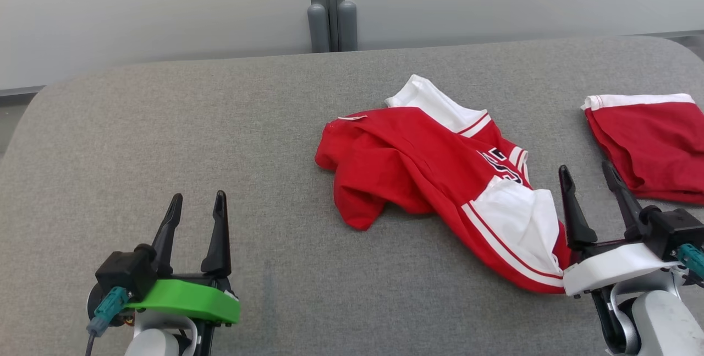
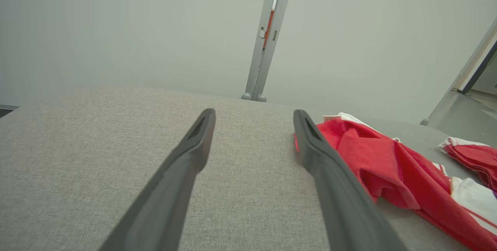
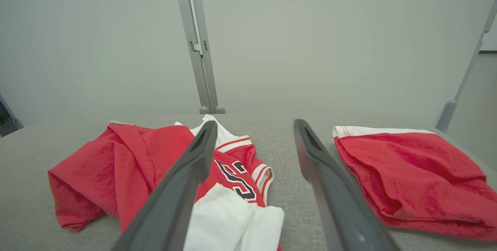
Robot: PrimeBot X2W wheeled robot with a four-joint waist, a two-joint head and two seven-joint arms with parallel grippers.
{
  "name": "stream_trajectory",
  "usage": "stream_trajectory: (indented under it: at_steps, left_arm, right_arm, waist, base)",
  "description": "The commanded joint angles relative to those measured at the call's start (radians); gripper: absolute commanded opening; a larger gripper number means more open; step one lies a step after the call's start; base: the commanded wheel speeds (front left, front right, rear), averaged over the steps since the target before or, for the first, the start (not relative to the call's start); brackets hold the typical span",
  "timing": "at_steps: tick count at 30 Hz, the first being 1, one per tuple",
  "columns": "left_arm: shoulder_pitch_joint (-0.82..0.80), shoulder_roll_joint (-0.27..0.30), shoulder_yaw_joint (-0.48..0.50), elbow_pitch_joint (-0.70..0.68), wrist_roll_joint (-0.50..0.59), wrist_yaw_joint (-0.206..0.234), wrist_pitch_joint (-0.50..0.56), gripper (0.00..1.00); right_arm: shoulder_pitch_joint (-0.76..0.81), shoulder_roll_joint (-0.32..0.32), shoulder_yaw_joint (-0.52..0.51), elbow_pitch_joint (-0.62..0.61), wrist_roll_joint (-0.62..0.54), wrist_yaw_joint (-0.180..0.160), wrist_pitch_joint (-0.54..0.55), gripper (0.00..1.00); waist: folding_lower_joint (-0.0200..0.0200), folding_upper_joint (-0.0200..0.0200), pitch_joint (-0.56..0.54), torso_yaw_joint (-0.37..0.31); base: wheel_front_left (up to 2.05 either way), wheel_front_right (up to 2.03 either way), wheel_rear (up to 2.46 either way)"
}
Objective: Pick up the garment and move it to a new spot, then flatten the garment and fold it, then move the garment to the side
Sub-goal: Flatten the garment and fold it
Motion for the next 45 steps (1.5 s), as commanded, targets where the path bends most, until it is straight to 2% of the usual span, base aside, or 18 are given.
stream_trajectory:
  at_steps: [1,6,13,17,24,34,38,45]
  left_arm:
    - [0.015,0.003,0.003,0.002,0.008,-0.004,-0.003,1.0]
    - [0.028,0.0,0.009,0.002,0.013,-0.004,-0.003,1.0]
    - [-0.012,0.001,-0.008,0.006,0.007,-0.004,-0.003,1.0]
    - [-0.103,0.023,-0.061,0.108,-0.04,-0.004,0.005,1.0]
    - [-0.392,0.021,-0.099,0.376,-0.19,-0.004,0.256,1.0]
    - [-0.622,0.029,-0.089,0.546,-0.325,-0.004,0.534,1.0]
    - [-0.661,0.038,-0.083,0.578,-0.361,-0.003,0.595,1.0]
    - [-0.689,0.061,-0.107,0.621,-0.338,0.018,0.631,1.0]
  right_arm:
    - [0.009,0.008,-0.021,0.001,-0.011,-0.002,-0.009,1.0]
    - [0.029,0.035,-0.078,-0.027,-0.048,-0.002,-0.007,1.0]
    - [0.027,0.052,-0.065,-0.041,-0.062,-0.002,-0.007,1.0]
    - [0.009,0.048,-0.048,-0.048,-0.059,-0.002,-0.008,1.0]
    - [-0.028,0.049,-0.005,-0.047,-0.048,-0.002,-0.008,1.0]
    - [-0.076,0.069,0.034,-0.053,-0.053,-0.002,-0.008,1.0]
    - [-0.084,0.075,0.037,-0.06,-0.055,-0.002,-0.008,1.0]
    - [-0.083,0.081,0.04,-0.07,-0.057,-0.002,-0.008,1.0]
  waist:
    - [0.0,0.0,-0.007,0.004]
    - [0.0,0.0,-0.017,0.002]
    - [0.0,0.0,-0.005,-0.017]
    - [0.0,0.0,0.02,-0.033]
    - [0.0,0.0,0.1,-0.111]
    - [0.0,0.0,0.2,-0.232]
    - [0.0,0.0,0.218,-0.262]
    - [0.0,0.0,0.233,-0.292]
  base:
    - [0.0,0.0,0.0]
    - [0.0,0.0,0.0]
    - [0.0,0.0,0.0]
    - [0.0,0.0,0.0]
    - [0.0,0.0,0.0]
    - [0.0,0.0,0.0]
    - [0.0,0.0,0.0]
    - [0.0,0.0,0.0]
